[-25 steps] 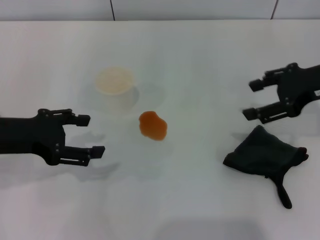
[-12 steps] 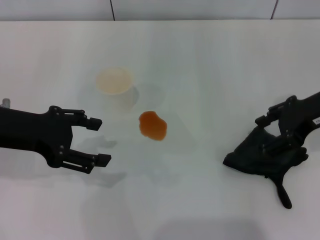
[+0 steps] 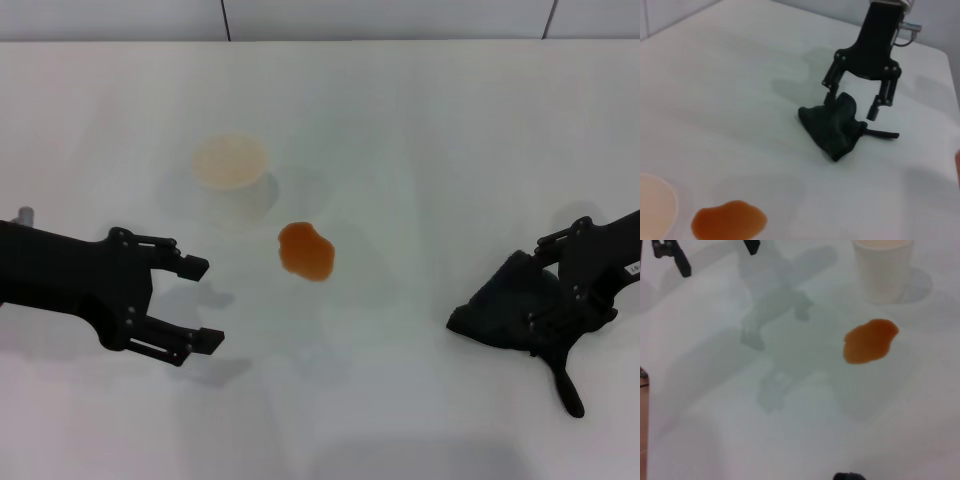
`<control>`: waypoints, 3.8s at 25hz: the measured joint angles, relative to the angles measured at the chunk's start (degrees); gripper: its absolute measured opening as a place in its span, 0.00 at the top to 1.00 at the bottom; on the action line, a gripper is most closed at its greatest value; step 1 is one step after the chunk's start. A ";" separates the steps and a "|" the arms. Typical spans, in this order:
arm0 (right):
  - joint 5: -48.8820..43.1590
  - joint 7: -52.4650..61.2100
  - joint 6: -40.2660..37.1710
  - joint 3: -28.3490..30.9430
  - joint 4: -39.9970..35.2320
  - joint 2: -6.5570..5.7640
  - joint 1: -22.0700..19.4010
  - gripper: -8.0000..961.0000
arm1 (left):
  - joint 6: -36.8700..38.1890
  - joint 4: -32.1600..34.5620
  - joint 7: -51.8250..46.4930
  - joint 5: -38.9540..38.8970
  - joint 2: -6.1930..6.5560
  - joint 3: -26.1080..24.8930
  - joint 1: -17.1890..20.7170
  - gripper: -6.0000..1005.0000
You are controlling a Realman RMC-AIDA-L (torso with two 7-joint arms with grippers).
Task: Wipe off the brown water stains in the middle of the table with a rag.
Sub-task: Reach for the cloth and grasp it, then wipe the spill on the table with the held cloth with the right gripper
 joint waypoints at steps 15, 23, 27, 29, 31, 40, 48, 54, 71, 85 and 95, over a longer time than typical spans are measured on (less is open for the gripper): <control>-0.34 -1.79 4.01 -1.90 2.52 -0.22 -1.62 0.45 | -0.53 -0.46 0.17 0.93 -1.40 0.25 0.14 0.11; -0.89 -2.19 6.09 -2.61 3.78 -0.08 -1.25 0.54 | -0.62 -0.43 0.02 0.93 -1.66 0.69 0.16 0.11; -1.36 -2.20 7.28 -4.15 3.80 -0.12 -1.23 0.57 | -1.05 -0.42 -0.02 0.93 -1.75 0.68 0.16 0.11; -1.77 -2.19 7.68 -4.56 3.80 -0.12 -1.23 0.58 | -1.11 -0.42 -0.03 0.93 -1.75 0.67 0.16 0.11; -2.13 -2.20 8.09 -4.86 3.80 -0.13 -1.21 0.59 | -1.16 -0.44 0.00 0.93 -1.75 0.67 0.09 0.11; -2.44 -2.28 9.46 -5.81 3.80 -0.22 -0.99 0.84 | -1.35 -0.99 0.15 0.93 -1.74 0.67 -0.48 0.11; -2.45 -2.30 9.23 -5.90 3.74 -0.21 -0.52 0.95 | -1.33 -1.05 0.44 0.93 -1.65 1.35 -0.44 0.11; -2.33 -2.30 11.84 -5.84 3.21 -0.12 -0.23 0.96 | -1.32 -1.30 0.54 0.92 -1.66 3.49 -0.23 0.11; -0.91 -0.02 22.86 -15.88 5.70 0.57 6.05 0.96 | -1.96 -3.83 0.65 0.92 -1.74 5.13 -1.03 0.11; 5.09 0.94 31.05 -20.51 12.07 0.66 11.85 0.96 | -2.67 -6.48 0.55 0.81 -1.83 6.69 -2.93 0.11; 9.49 1.03 31.34 -25.72 12.21 0.68 12.80 0.96 | -2.31 -6.34 0.55 0.99 -1.74 8.24 -2.51 0.11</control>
